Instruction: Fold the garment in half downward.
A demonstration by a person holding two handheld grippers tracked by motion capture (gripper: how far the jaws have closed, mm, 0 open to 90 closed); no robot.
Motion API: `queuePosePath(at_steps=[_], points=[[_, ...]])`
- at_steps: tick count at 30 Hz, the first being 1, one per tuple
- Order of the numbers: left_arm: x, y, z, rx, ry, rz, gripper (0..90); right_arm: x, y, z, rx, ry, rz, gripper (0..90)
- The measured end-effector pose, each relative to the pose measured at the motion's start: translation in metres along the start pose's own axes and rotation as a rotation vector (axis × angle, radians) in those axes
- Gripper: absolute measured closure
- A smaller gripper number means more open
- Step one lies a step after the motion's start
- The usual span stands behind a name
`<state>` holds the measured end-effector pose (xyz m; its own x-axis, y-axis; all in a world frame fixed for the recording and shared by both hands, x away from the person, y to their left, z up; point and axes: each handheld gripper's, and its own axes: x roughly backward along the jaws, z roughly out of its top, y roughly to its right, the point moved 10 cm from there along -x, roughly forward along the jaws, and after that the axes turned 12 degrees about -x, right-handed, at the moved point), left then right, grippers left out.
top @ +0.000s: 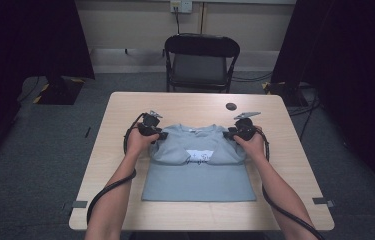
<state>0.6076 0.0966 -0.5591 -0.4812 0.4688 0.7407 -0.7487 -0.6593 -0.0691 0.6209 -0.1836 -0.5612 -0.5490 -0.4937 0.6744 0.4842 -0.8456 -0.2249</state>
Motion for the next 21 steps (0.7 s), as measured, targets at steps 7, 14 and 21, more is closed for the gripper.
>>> queuePosePath(at_steps=[7,14,21], points=[[0.005,0.003,0.006,-0.005,0.030,-0.007,80.6,0.003,-0.007,0.001,0.006,-0.009,0.036,82.6],[0.028,0.005,0.019,-0.008,0.085,-0.022,81.9,0.019,-0.014,0.012,0.019,0.020,0.066,83.9],[0.050,0.009,0.031,-0.012,0.136,-0.012,82.1,0.043,-0.022,0.023,-0.004,0.086,0.097,84.2]])
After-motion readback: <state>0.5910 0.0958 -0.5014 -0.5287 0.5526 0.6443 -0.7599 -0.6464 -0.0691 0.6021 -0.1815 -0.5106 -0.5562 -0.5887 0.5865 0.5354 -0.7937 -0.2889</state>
